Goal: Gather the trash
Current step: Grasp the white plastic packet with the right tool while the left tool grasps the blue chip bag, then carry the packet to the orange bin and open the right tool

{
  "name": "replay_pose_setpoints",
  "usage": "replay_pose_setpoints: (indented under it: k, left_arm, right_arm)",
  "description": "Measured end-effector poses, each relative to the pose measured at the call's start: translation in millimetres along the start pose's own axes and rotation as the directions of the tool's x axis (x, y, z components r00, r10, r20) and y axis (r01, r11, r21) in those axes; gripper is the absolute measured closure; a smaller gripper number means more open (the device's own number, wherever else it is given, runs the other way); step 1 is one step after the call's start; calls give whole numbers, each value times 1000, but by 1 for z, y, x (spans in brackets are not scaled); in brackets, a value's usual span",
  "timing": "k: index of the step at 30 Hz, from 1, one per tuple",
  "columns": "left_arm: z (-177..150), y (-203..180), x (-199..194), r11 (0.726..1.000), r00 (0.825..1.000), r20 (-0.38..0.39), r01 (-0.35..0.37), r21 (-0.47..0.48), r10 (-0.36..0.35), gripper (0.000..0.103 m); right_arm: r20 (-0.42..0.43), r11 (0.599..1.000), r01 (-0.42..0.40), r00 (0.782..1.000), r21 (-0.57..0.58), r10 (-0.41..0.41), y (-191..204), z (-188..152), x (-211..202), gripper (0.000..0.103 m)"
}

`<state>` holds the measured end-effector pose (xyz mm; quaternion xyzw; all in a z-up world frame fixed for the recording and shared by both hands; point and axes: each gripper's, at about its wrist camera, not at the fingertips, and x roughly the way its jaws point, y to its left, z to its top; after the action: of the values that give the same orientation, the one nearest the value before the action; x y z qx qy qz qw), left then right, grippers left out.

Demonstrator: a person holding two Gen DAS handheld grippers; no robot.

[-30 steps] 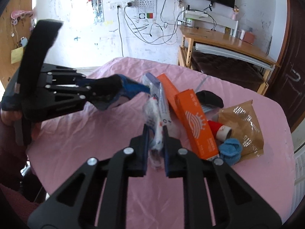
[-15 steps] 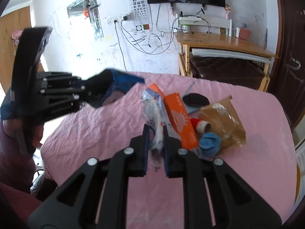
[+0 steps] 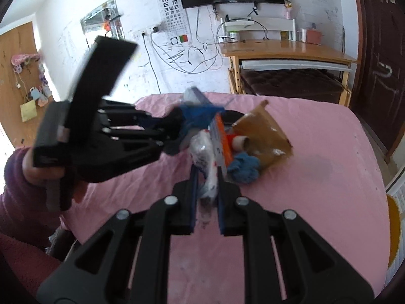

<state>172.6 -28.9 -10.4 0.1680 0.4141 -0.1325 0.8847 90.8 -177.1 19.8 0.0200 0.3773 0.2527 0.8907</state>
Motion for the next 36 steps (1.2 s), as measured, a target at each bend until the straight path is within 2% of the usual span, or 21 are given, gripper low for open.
replay_pose_setpoints:
  k: [4, 7, 12, 18, 21, 23, 28, 34, 36]
  left_arm:
    - [1, -4, 10, 1000, 1000, -25, -2, -9, 2, 93]
    - [5, -6, 10, 1000, 1000, -23, -2, -15, 2, 93]
    - [11, -13, -10, 1000, 1000, 15, 16, -20, -16, 93]
    - [27, -37, -33, 999, 997, 58, 40, 24, -41, 93]
    - [35, -45, -34, 998, 996, 58, 63, 28, -64, 93]
    - [41, -50, -32, 993, 991, 52, 120, 1, -120, 93]
    - [53, -85, -28, 988, 988, 51, 143, 48, -146, 93]
    - [65, -138, -8, 972, 977, 16, 210, 107, -213, 93]
    - [68, -155, 2, 970, 979, 7, 202, 132, -205, 93]
  right_arm:
    - [-4, 999, -20, 1000, 32, 20, -19, -6, -12, 91]
    - [-7, 999, 7, 1000, 44, -7, -36, -11, -19, 91]
    - [4, 995, 51, 999, 80, -52, -65, -19, -32, 91]
    - [47, 984, 97, 993, 146, -105, -103, -25, -51, 91]
    - [69, 979, 57, 995, 197, -72, -123, -26, -61, 90]
    - [65, 974, 35, 997, 222, -51, -134, -30, -63, 90]
    - [67, 966, 65, 994, 249, -84, -149, -34, -66, 90]
    - [69, 958, 63, 994, 279, -86, -166, -40, -69, 90]
    - [69, 957, 58, 994, 284, -81, -169, -43, -69, 90]
